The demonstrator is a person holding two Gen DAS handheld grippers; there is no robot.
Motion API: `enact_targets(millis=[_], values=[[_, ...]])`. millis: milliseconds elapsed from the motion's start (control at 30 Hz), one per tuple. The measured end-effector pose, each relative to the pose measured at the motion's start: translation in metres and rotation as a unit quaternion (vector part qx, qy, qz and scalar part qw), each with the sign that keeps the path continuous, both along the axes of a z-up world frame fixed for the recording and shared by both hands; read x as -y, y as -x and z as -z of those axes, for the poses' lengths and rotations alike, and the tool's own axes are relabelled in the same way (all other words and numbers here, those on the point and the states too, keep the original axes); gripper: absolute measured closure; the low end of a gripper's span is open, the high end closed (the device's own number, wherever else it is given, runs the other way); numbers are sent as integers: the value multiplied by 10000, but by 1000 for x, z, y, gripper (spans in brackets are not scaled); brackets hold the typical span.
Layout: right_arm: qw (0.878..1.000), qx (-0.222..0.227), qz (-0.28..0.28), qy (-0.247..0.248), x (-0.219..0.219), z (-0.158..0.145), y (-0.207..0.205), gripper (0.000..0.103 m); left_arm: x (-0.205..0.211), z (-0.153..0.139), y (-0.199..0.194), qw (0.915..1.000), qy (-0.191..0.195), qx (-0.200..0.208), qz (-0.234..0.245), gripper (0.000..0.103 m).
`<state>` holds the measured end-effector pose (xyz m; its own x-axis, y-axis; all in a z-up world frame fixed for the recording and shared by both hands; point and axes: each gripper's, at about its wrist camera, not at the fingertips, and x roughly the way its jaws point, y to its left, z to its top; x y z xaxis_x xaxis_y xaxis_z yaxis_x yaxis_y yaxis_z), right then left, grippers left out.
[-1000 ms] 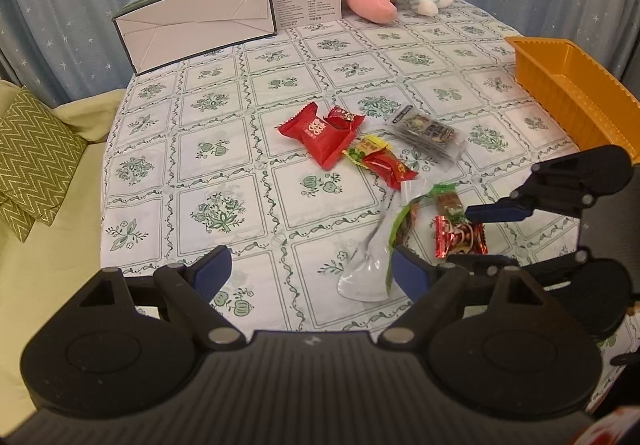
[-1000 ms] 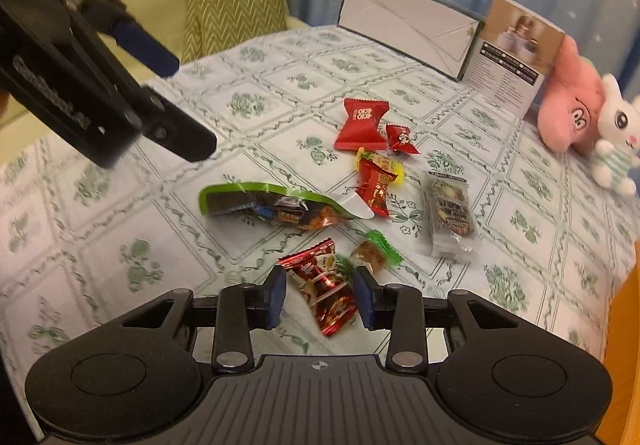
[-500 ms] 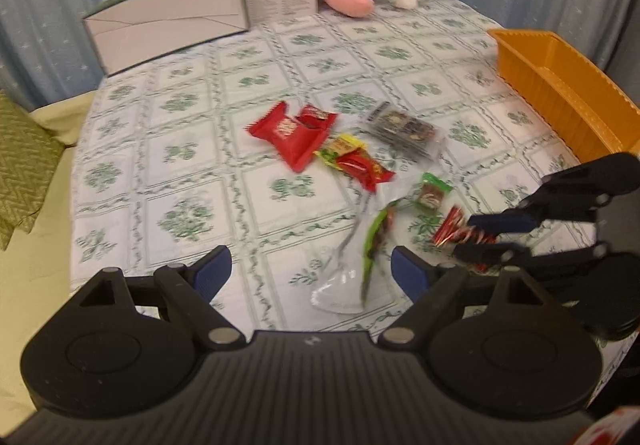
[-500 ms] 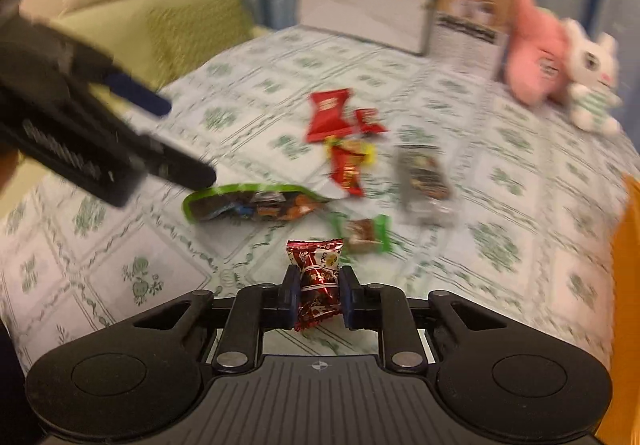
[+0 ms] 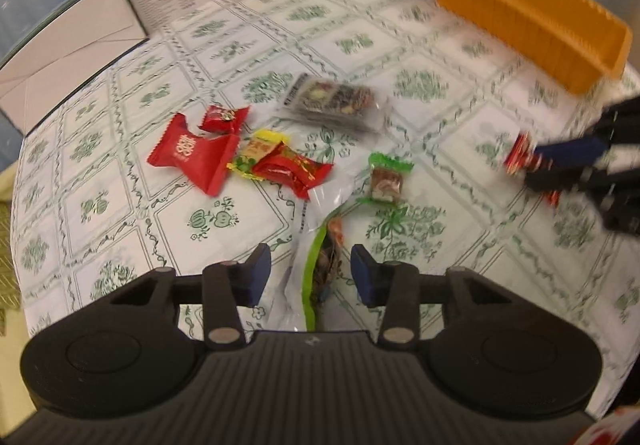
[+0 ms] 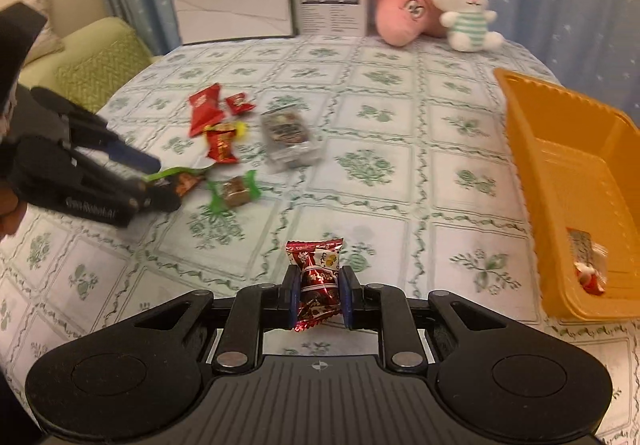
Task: Organize snacks
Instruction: 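Grasp the red foil candy with the right gripper while the left grasps the silver bag, then carry both snacks over the orange tray and open both grippers to release them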
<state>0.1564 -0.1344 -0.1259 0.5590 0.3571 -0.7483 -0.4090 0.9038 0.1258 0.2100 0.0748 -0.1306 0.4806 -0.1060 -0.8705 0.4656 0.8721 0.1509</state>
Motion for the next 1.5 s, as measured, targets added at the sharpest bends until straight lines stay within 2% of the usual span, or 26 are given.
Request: enact_targets(millis=[100,133,233,333,500,700,900,1067,1500], values=[[9999,-2,142,-47,5,-1,-2,83,0,2,-1,10000,16,-47,49,68],[9998,-10,189,-70,7,-2,-3,83,-1,2,-2,10000,29,-71,26,74],[9994,-31,299,-156,12,-4,-4,83,-1,1,-3,9999,56,-138,-81,79],[9991,-25,374,-212,15,-7,-3,83,-1,-2,-1,9992,154,-222,-299,80],[9980,-31,525,-358,24,-13,0,83,-3,-17,12,9943,634,-205,-830,80],[9959,32,745,-519,39,-30,7,83,12,-41,36,9866,1107,-45,-1199,80],[9929,112,1010,-622,63,-52,17,83,36,-65,59,9753,1570,134,-1546,80],[9899,203,1258,-626,85,-68,28,83,63,-83,71,9708,1848,225,-1515,80],[9780,394,1918,-718,152,-100,47,83,144,-118,71,9730,2081,356,-929,80]])
